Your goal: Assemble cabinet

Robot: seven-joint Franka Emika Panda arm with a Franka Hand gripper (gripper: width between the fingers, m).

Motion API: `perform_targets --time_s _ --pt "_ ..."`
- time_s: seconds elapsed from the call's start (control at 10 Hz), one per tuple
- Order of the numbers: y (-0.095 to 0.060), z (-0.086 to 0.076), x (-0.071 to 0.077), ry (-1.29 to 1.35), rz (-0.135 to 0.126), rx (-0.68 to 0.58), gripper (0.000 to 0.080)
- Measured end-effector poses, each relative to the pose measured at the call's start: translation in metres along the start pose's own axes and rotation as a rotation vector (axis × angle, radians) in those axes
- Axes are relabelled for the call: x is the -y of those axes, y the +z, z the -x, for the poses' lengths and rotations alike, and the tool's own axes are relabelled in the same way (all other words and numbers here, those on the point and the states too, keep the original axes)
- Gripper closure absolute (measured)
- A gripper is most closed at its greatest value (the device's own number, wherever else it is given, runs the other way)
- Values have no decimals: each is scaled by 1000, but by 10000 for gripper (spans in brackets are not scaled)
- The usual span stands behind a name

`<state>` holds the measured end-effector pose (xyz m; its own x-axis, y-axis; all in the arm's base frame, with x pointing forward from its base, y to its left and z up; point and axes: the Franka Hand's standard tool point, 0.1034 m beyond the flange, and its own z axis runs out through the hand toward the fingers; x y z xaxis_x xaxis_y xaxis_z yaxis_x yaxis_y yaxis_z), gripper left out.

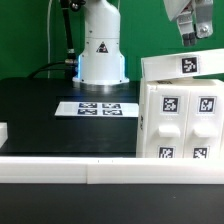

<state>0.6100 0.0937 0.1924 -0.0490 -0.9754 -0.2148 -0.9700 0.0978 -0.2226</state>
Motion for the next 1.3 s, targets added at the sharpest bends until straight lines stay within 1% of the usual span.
perform_targets --time_s 0.3,0.4,0.5,0.7,0.9,1.1,1.3 --pt "2 2 -2 -77 9 -5 2" --pt "3 6 -4 -205 24 -14 2" --pt "3 9 -4 -312 35 -17 2" --pt "3 11 -1 -534 42 -9 2" --pt "7 8 3 -762 53 1 2" --pt "7 9 2 -856 54 3 2" --pt "8 8 2 -1019 55 7 2"
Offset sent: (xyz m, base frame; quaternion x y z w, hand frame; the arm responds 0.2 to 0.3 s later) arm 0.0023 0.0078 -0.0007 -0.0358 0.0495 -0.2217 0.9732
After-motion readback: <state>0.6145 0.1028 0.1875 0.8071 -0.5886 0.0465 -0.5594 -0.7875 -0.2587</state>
